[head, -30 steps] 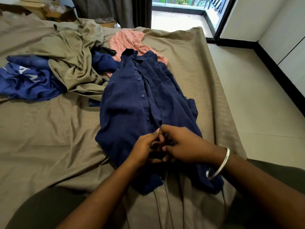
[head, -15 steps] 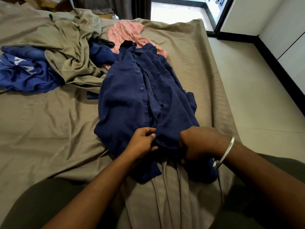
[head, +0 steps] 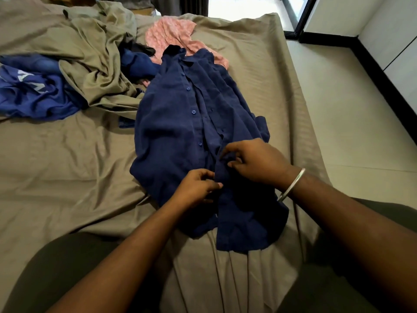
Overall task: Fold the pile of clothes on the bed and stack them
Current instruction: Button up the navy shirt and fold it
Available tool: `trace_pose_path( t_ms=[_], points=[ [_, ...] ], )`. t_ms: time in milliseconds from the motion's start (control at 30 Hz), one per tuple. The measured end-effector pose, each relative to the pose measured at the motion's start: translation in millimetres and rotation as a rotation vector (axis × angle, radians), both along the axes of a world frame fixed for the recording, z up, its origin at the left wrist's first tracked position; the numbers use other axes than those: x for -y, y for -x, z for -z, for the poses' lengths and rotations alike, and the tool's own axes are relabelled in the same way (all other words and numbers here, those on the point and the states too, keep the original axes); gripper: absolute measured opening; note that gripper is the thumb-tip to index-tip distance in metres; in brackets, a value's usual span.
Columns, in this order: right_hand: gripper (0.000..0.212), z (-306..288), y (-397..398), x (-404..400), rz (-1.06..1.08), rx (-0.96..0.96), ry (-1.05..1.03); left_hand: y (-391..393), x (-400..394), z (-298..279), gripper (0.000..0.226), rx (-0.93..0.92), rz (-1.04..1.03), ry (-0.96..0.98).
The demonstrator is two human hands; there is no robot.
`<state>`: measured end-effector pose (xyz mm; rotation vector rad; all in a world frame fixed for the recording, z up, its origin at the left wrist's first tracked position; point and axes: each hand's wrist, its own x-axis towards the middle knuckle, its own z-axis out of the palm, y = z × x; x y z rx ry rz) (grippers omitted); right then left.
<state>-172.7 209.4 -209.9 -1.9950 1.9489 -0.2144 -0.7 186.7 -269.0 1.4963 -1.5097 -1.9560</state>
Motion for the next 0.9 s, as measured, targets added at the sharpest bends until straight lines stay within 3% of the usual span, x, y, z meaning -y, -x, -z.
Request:
trace_pose_path(
  t_ms=[100,167,233,333,533,733,800,900],
  points=[
    [0.034,7.1,2.2,0.9,-0.035,0.051,-0.065,-3.7,-0.7,-0.1,0.009,0.047,0.096,0.03],
    [0.019,11.4,1.8,0.5,-0.055,0.011,-0.082,-4.1,-1.6,-3.5,0.013,0.038,0.129,0.012],
    [0.005,13.7,2.0,1.4,-0.007,0.006,-0.01,-3.3,-2.8,-9.9,0.012,0.014,0.114,-0.041],
    [0.005,15.7,1.0,1.0,0.064,0.055,0.107,-6.5,0.0,-18.1,0.017,0.012,0.017,-0.052],
    [0.011,15.0,-8.0,-15.6,0.19,0.192,0.214,-33.6,17.4,-16.6,0.028,0.269,-0.26,0.323],
    [0.02,15.7,-31.0,-31.2,0.152,0.174,-0.134,-46.0,13.5,-13.6,0.012,0.5,-0.046,0.463],
    [0.018,23.7,-44.9,-38.2,0.12,0.251,-0.26,-45.6,10.9,-12.9,0.003,0.555,-0.008,0.5],
    [0.022,44.5,-62.2,-42.5,0.158,0.277,-0.296,-44.8,7.9,-12.5,0.014,0.525,0.0,0.448]
  ],
)
